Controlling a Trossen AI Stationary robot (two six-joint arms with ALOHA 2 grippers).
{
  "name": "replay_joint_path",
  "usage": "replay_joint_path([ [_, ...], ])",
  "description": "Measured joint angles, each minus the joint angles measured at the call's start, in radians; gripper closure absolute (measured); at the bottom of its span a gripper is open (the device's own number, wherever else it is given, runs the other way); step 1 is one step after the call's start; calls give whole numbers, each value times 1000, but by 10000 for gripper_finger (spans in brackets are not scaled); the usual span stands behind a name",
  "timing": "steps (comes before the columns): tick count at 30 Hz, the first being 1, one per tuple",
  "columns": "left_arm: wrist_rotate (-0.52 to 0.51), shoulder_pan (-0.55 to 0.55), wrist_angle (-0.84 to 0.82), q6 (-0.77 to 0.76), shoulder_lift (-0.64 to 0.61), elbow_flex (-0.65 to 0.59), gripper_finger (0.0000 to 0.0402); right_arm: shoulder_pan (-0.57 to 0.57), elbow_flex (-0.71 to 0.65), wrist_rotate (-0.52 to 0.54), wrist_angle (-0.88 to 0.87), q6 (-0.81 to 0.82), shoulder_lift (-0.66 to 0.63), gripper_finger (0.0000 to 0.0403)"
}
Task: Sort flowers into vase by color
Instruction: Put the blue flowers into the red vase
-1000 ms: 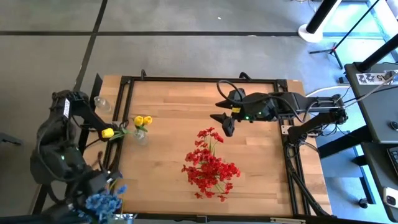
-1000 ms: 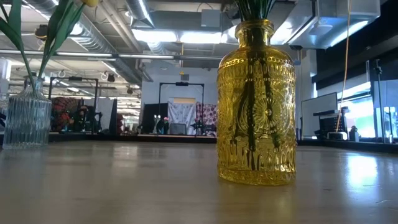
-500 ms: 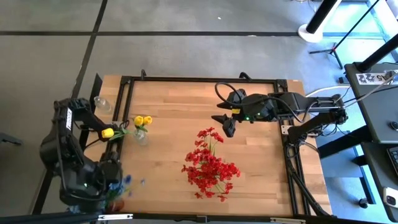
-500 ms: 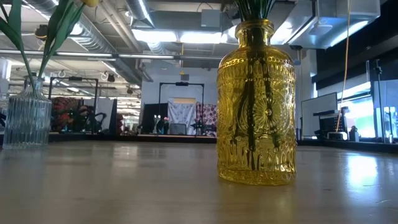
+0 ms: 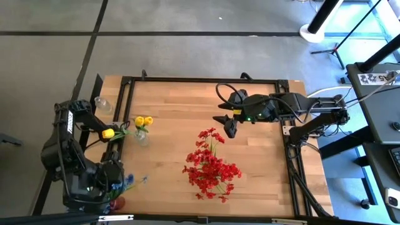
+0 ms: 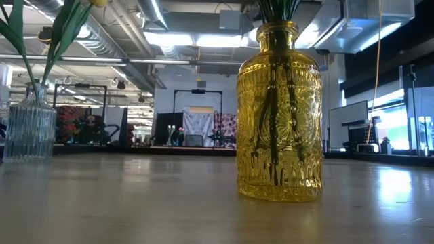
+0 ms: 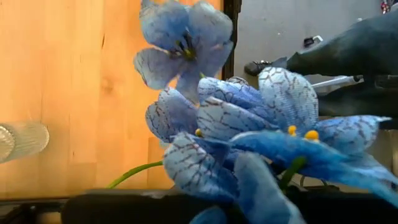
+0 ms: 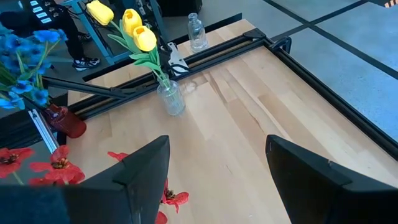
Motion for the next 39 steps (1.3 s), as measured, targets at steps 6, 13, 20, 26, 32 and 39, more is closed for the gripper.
replay_joint_path([
  [6, -20, -67, 2, -14, 13, -38, 398, 0, 0, 0, -43, 5, 0, 139],
  [13, -32, -137, 0, -136, 14, -86, 398, 0, 0, 2, -68, 7, 0, 139],
  [20, 3, -187, 65, -191, 13, -211, 392, 0, 0, 3, -69, 7, 0, 139],
  [26, 9, -193, 205, -190, 12, -336, 390, 0, 0, 3, -69, 7, 0, 139],
  [32, -15, -171, 208, -200, 13, -372, 370, 0, 0, 3, -70, 7, 0, 139],
  [39, -42, -123, 205, -163, 12, -372, 302, 0, 0, 1, -73, 7, 0, 139],
])
